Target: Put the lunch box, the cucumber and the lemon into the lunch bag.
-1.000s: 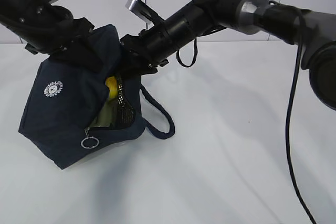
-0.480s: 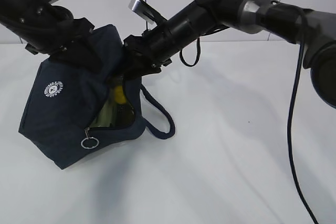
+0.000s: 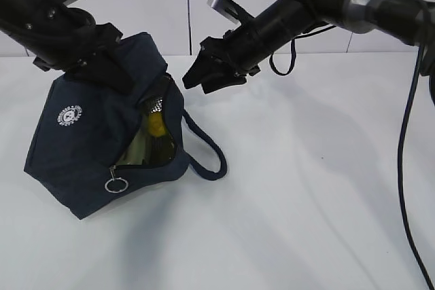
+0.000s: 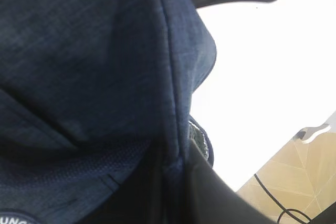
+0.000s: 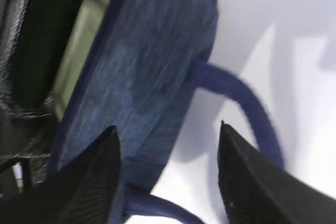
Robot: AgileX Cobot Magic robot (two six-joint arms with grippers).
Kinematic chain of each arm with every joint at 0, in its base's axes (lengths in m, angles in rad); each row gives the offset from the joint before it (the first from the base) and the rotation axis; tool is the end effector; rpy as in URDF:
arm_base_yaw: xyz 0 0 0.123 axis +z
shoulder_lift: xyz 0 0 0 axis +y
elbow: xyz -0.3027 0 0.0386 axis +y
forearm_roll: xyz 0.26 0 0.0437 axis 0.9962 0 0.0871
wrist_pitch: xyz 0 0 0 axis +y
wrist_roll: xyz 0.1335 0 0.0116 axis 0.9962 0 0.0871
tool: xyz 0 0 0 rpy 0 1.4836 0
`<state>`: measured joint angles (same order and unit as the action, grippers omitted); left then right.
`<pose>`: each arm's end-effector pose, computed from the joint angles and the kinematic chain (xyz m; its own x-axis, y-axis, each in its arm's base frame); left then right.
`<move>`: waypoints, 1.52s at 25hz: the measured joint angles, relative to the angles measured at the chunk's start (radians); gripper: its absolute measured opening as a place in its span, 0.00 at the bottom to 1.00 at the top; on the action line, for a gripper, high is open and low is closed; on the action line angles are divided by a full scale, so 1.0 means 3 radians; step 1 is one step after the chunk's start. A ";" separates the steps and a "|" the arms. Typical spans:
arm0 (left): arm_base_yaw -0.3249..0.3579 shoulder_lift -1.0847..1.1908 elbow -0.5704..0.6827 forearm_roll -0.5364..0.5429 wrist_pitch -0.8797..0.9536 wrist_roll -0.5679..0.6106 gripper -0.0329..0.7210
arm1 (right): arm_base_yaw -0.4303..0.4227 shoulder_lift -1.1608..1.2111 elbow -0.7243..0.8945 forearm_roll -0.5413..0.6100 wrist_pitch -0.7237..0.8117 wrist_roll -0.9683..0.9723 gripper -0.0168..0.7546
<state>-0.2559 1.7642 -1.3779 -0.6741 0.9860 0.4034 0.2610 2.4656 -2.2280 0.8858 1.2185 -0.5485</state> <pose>0.3676 -0.1683 0.2499 -0.8945 0.2235 -0.3872 0.4033 0.7770 -0.4833 0.5130 0.2379 0.1779 -0.8242 -0.3256 -0.4634 -0.5636 0.5525 0.6141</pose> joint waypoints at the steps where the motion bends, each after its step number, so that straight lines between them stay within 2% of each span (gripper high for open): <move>1: 0.0000 0.0000 0.0000 -0.0009 0.0000 0.0000 0.06 | 0.0000 0.0000 0.0015 0.0000 0.0000 0.0007 0.60; 6: 0.0000 0.0000 0.0000 -0.0014 0.0000 0.0000 0.06 | 0.0006 -0.0014 0.0330 0.0054 0.0000 -0.0039 0.60; 13: 0.0000 0.0000 0.0000 -0.0021 0.0007 0.0000 0.06 | 0.0012 -0.0014 0.0837 0.0623 -0.0021 -0.0468 0.60; 20: 0.0000 0.0000 0.0000 -0.0021 0.0020 0.0000 0.06 | 0.0012 -0.0014 0.1125 0.0870 -0.0056 -0.0729 0.60; 28: 0.0000 0.0000 0.0000 -0.0021 0.0050 0.0008 0.06 | 0.0025 0.0073 0.1238 0.1490 -0.0084 -0.0977 0.60; 38: 0.0008 0.0000 0.0000 0.0022 0.0058 0.0035 0.06 | 0.0181 0.0283 0.1238 0.1759 -0.0140 -0.1054 0.58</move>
<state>-0.2535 1.7642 -1.3779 -0.6674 1.0035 0.4138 0.3151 2.5504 -1.8566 1.4136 1.1766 -0.8648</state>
